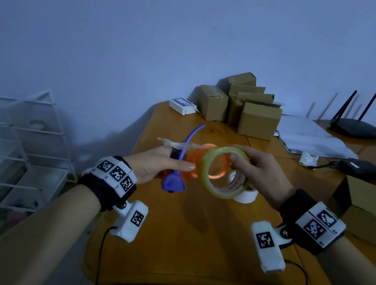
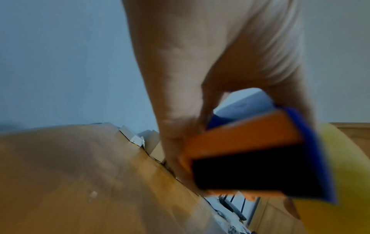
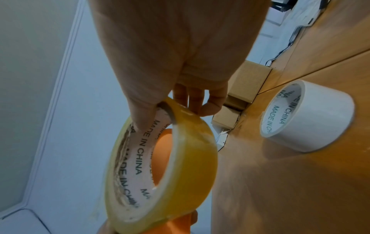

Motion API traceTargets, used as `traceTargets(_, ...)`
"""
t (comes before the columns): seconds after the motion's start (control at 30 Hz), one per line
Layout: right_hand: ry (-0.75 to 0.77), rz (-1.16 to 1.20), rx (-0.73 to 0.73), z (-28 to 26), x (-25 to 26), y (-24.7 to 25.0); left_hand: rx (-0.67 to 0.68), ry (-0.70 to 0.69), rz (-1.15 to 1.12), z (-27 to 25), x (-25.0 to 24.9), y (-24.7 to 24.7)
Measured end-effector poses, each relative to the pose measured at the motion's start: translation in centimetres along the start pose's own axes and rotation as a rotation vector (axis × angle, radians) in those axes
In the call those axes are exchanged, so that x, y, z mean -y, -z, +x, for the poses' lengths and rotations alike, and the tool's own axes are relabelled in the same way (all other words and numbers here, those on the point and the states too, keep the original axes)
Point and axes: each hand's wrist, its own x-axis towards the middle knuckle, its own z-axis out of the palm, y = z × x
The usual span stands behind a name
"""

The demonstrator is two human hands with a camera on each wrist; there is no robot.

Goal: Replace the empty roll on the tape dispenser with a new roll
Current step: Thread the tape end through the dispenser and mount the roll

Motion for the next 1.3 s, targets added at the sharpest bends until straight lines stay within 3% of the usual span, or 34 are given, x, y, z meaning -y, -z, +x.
traceTargets(0.13, 0.014, 0.043, 0.037, -0.2, -0.2, 0.2, 0.107, 0.011, -0.142, -0.4, 0.7, 0.6)
traceTargets(0.37, 0.023, 0.058, 0.027, 0.0, -0.5, 0.4, -0.014, -0.085, -0.115, -0.6, 0.4, 0.6)
traceTargets(0.5, 0.02, 0.048, 0.006, 0.4, -0.5, 0.8, -0.029, -0.048, -0.109, -0.3, 0.7, 1.1)
traceTargets(0.83, 0.071, -0.068, 0.079, 1.4, 0.1, 1.0, -0.012, -0.004, 0.019, -0.2, 0.5, 0.9)
traceTargets(1.3, -0.044, -0.024, 0.176, 1.9, 0.4, 0.0, 0.06, -0.006, -0.021, -0.2, 0.6, 0.9)
